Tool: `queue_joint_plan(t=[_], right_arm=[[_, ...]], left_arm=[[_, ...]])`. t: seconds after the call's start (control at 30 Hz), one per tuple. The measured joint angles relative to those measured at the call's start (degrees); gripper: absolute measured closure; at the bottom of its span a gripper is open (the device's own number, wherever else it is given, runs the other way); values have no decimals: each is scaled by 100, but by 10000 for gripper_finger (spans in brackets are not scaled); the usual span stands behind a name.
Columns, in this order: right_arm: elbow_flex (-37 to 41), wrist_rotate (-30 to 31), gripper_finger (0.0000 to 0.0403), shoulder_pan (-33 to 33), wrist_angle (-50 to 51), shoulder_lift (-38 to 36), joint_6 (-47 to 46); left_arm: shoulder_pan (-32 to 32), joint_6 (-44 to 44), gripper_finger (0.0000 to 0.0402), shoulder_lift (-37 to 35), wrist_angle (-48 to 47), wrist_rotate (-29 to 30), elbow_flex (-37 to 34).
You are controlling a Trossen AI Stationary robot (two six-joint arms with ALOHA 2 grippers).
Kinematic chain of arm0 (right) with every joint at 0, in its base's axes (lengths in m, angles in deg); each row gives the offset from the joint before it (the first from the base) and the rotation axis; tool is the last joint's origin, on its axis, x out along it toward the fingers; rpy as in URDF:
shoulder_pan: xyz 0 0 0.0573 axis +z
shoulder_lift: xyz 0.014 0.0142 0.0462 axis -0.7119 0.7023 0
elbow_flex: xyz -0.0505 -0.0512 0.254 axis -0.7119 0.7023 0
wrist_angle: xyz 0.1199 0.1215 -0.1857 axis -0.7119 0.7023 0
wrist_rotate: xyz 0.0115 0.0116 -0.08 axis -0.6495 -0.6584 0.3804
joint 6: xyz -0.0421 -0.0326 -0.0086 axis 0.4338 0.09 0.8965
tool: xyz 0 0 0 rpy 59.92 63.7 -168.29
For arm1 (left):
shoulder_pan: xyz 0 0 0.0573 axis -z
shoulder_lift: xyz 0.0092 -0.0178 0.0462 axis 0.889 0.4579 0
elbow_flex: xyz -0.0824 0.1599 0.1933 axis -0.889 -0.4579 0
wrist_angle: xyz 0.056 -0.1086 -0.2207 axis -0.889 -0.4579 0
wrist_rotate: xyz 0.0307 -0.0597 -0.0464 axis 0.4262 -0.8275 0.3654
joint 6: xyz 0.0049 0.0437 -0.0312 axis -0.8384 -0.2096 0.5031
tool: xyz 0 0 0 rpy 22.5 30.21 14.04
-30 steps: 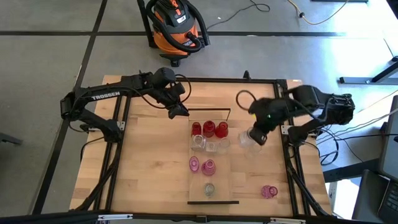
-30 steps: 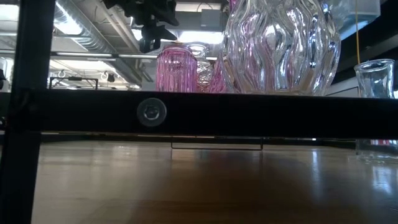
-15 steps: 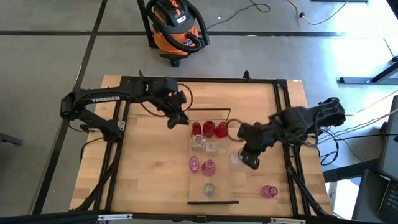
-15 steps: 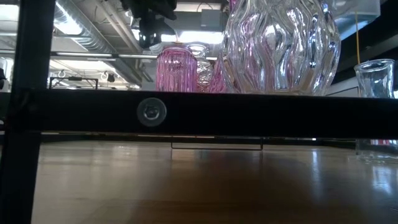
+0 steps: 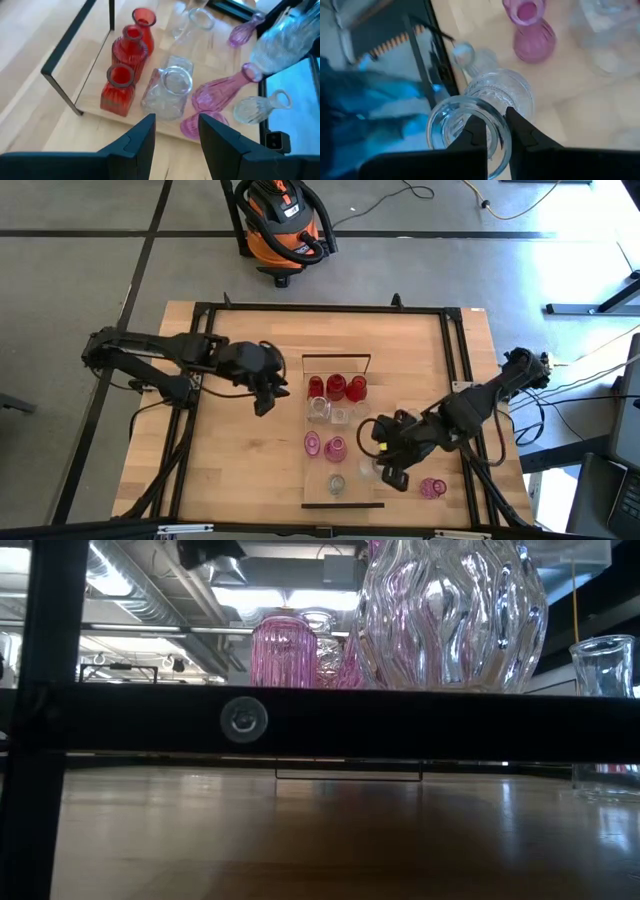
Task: Sort vases onto shelf
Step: Put the transparent vase on the shelf aligned with the other transparent vase
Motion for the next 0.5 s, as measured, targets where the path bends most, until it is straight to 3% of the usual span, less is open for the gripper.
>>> queue_joint_plan(t=[0.5], right_arm=[[145,-337,392,-267,-405,753,-866]], left_arm=[[849,3,259,-675,-638,465,-2]])
